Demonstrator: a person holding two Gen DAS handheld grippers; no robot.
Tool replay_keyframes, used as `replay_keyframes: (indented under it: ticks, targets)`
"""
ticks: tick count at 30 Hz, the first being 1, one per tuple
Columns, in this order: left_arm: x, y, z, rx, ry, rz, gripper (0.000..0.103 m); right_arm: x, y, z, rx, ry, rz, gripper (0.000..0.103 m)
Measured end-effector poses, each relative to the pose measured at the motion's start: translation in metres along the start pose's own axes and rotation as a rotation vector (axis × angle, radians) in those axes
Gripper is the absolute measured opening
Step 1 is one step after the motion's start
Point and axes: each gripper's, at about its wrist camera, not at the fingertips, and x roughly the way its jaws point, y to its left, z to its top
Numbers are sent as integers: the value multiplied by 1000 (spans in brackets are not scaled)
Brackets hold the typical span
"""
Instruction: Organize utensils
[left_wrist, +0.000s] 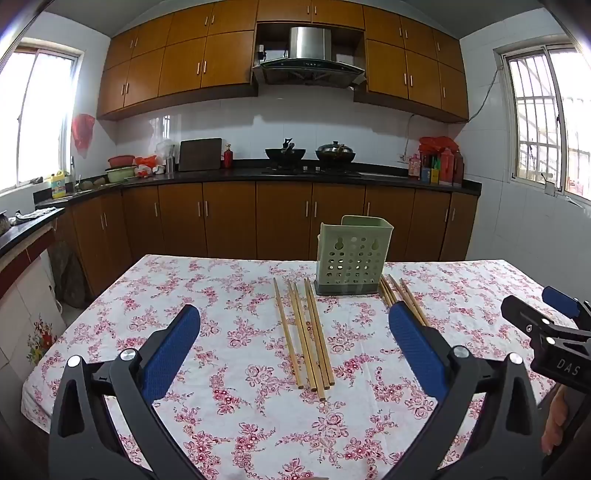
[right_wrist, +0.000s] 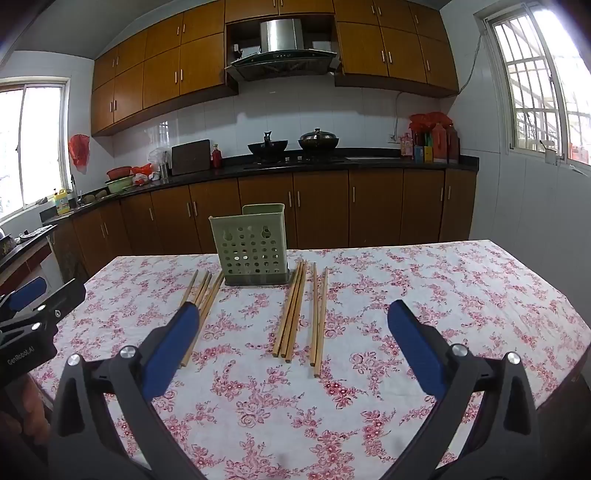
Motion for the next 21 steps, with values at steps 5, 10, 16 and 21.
replay_keyframes:
  ticks: [5, 10, 16, 21]
  targets:
    - [0, 0, 0, -1, -1, 0, 101, 0, 0, 0, 1, 3, 0, 99]
    - [0, 0, 0, -2, -1, -1, 101, 0, 0, 0, 2, 4, 0, 99]
    - [0, 0, 0, -2, -1, -2, 101, 0, 0, 0, 2, 4, 0, 99]
    - [0, 0, 0, -2, 0, -1, 101, 0, 0, 0, 3, 4, 0, 99]
